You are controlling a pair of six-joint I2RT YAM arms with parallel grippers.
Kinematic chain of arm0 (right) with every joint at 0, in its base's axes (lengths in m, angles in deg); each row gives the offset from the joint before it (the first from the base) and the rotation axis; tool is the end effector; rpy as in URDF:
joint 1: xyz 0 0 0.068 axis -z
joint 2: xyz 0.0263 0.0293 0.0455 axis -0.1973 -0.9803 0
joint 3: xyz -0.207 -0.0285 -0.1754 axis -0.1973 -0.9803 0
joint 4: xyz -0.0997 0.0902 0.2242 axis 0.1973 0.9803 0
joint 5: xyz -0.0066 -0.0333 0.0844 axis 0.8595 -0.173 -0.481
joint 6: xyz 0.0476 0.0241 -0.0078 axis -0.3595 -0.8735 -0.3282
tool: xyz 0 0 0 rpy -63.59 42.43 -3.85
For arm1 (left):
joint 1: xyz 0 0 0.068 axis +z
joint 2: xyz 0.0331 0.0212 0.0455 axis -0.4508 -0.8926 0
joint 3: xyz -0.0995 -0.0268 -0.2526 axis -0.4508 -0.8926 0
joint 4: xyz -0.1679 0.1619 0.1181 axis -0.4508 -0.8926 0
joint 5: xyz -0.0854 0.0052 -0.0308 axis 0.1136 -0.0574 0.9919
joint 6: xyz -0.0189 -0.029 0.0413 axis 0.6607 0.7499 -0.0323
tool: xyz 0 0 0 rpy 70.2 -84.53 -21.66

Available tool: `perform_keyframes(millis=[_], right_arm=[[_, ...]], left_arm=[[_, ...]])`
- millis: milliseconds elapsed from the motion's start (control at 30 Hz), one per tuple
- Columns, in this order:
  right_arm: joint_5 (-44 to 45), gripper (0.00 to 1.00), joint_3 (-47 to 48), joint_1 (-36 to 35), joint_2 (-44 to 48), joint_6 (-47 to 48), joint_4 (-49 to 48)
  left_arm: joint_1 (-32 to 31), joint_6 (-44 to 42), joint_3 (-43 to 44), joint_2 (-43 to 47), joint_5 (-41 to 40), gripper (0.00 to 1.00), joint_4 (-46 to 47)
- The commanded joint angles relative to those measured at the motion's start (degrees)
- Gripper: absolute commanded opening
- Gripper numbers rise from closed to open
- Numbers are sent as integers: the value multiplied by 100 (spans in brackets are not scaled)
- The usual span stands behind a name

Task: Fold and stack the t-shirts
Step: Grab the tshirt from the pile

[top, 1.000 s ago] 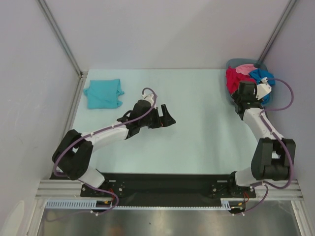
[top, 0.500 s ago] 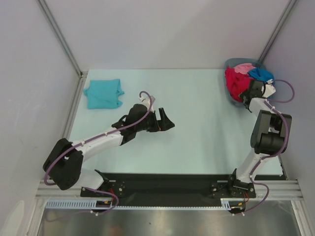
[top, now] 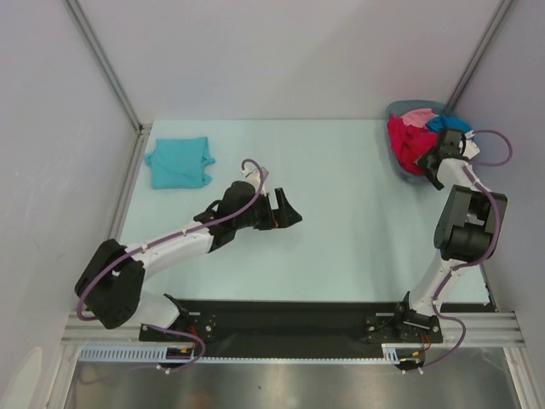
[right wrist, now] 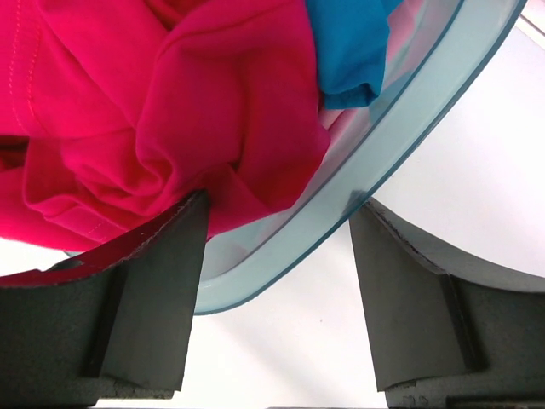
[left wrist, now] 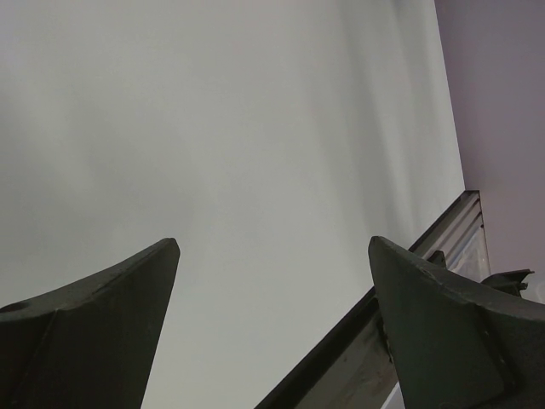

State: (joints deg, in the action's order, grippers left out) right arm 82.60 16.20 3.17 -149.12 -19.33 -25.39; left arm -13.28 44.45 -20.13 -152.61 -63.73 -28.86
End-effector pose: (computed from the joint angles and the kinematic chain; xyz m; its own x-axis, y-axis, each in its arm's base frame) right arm 0.4015 -0.1135 0.2188 -0.3459 0.6532 -0.6735 0.7343 0.6353 0.2391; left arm 0.2275 -0.2007 0.2315 -0.7898 -0.2009 -0.5796 0.3138 0.6795 -0.6632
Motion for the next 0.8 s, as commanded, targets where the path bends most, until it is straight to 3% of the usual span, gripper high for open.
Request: perform_keyframes(millis=[0,367,633,767], right_arm=[[-308,70,728,-57,306,-172,-702],[0,72,1124,-66,755,-243,291],[88,71,-44,-92,1115,-463,-41],[97,66,-563,-154,1186,-559,-236]], left_arm=[[-114,19,-8,-65,29,100,292],[-273,54,9,-153,29,100,450],[-273,-7,53,40,-67,100,345],[-273,-60,115,180,-138,100,195]])
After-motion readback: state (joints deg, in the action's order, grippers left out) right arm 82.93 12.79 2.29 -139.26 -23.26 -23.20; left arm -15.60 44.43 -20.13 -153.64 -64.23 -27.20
